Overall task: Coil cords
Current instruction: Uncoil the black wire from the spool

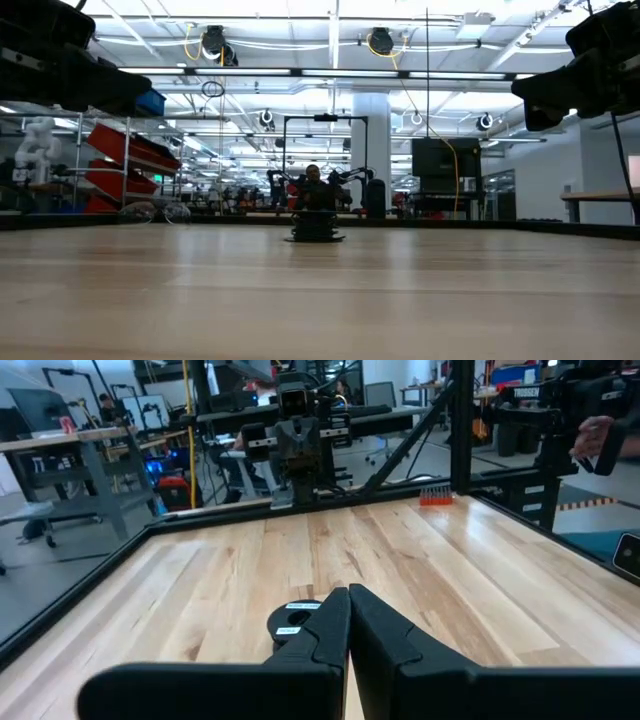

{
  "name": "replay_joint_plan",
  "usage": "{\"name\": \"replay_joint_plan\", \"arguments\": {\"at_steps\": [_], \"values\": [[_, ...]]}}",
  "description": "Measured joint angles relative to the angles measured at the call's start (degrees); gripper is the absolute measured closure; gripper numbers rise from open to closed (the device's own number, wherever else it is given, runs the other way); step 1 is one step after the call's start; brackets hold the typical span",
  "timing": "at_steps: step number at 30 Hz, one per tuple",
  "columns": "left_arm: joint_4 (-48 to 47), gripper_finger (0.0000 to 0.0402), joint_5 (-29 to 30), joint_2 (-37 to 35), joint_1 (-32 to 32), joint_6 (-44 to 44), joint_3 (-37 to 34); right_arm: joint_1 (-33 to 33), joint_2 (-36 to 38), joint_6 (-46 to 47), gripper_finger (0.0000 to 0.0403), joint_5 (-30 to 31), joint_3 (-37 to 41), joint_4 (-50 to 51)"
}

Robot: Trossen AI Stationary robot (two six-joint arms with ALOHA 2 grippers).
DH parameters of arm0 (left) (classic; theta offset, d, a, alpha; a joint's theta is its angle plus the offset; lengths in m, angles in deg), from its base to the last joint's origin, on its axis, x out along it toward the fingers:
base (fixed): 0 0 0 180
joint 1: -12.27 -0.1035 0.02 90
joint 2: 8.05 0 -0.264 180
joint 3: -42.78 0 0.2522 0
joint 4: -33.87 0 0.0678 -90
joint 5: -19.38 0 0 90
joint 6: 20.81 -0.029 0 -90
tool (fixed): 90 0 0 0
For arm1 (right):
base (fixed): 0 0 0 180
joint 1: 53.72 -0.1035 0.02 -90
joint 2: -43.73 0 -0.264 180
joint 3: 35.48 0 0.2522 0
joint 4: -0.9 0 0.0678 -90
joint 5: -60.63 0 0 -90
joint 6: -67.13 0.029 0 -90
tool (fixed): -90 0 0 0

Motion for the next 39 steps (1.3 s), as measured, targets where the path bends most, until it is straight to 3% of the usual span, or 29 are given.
{"name": "replay_joint_plan", "arguments": {"at_steps": [39], "values": [[-0.04, 0.0386, 0.0, 0.01, 0.01, 0.02, 0.0, -0.04, 0.0, 2.74, 0.0403, -0.04, 0.0, -0.8]]}}
